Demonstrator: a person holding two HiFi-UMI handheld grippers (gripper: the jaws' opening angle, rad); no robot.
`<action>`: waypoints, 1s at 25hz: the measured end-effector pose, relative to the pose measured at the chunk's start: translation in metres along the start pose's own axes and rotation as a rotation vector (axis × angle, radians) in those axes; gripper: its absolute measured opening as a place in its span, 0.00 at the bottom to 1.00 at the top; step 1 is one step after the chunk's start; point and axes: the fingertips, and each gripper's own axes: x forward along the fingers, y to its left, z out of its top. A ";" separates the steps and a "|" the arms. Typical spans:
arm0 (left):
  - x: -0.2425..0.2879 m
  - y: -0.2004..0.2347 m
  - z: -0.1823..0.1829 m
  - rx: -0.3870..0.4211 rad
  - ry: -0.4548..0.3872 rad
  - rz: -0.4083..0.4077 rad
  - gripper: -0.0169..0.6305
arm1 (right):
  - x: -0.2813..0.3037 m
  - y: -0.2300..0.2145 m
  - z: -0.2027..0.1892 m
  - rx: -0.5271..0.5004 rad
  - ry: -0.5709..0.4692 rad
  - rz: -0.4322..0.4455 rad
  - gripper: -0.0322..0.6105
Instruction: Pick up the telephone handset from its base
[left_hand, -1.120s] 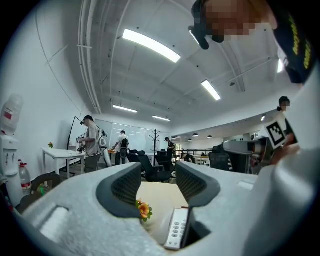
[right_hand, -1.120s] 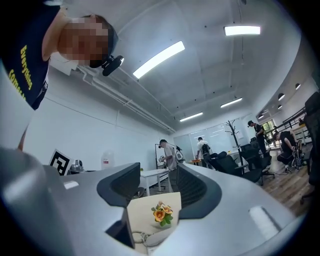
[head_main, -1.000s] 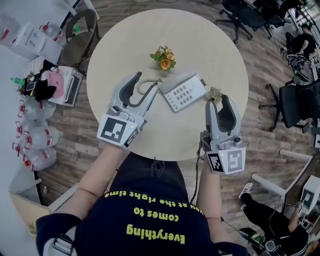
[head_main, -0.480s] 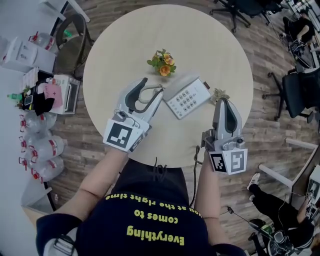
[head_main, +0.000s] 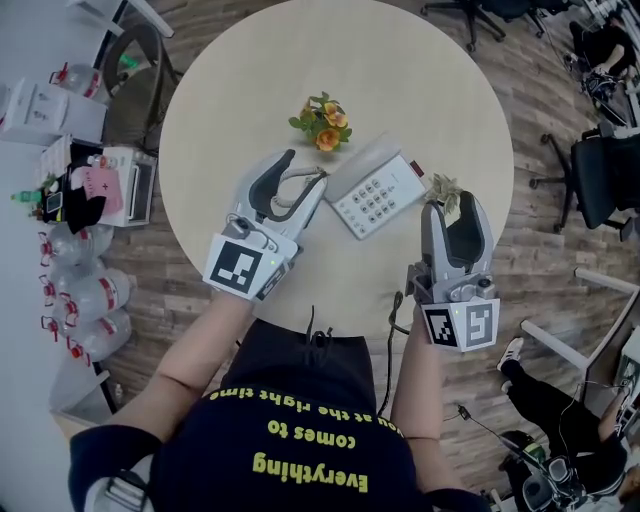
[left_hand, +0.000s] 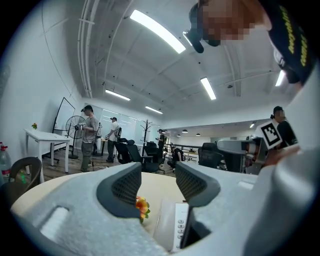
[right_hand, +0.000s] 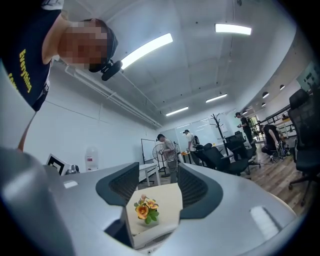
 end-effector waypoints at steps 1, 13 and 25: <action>0.002 0.000 -0.001 -0.005 -0.002 -0.003 0.36 | 0.000 -0.001 -0.002 0.002 0.005 0.003 0.45; 0.035 -0.020 -0.055 0.021 0.153 -0.088 0.41 | -0.019 -0.021 -0.031 0.019 0.083 0.003 0.45; 0.083 -0.035 -0.136 0.064 0.391 -0.163 0.42 | -0.033 -0.035 -0.053 0.099 0.111 0.015 0.42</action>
